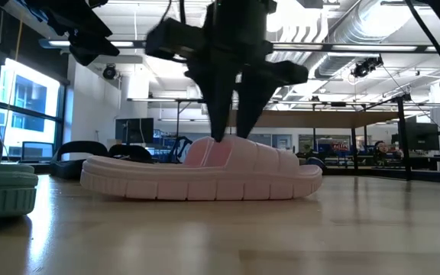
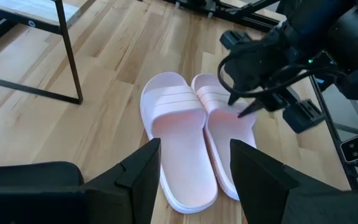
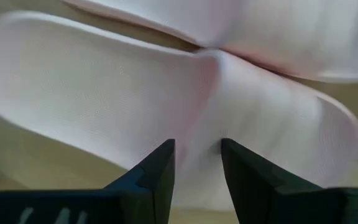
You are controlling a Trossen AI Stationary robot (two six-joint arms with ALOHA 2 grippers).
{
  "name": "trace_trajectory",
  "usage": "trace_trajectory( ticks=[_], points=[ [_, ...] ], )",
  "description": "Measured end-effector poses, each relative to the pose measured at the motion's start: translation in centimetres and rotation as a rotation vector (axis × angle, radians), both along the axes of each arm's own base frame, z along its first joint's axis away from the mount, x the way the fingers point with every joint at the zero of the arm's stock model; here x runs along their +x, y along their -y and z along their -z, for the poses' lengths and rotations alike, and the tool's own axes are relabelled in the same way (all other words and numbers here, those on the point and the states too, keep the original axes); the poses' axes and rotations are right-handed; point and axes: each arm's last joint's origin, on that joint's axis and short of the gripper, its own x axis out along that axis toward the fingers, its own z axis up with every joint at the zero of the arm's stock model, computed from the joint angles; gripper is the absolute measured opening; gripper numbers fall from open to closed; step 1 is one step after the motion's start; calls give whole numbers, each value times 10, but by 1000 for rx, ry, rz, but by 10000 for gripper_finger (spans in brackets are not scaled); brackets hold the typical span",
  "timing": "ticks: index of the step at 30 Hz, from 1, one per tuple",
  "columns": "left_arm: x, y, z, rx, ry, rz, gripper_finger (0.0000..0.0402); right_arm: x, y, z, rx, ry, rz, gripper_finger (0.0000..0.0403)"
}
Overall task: Pick and place slides into the shelf
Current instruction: Put the pink bottom slide on the shelf
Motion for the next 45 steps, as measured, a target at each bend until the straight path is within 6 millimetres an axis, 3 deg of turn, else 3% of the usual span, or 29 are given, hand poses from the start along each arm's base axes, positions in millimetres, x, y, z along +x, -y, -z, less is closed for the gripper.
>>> trace_trajectory(
  ticks=[11,17,23,36,40,45],
  points=[
    [0,0,0,0,0,0,177,-15,5,0,-66,-157,-28,123],
    [0,0,0,0,-1,0,177,-27,10,-3,-163,-281,-98,98],
    [0,0,0,0,-1,0,177,-26,11,-3,-204,-293,-225,73],
    [0,0,0,0,-1,0,177,-28,7,-1,-154,-319,-284,72],
    [0,0,0,0,-1,0,177,-30,1,-1,-126,-325,-312,85],
    [0,0,0,0,-1,0,177,-32,-6,-1,-163,-318,-330,139]
  ],
)
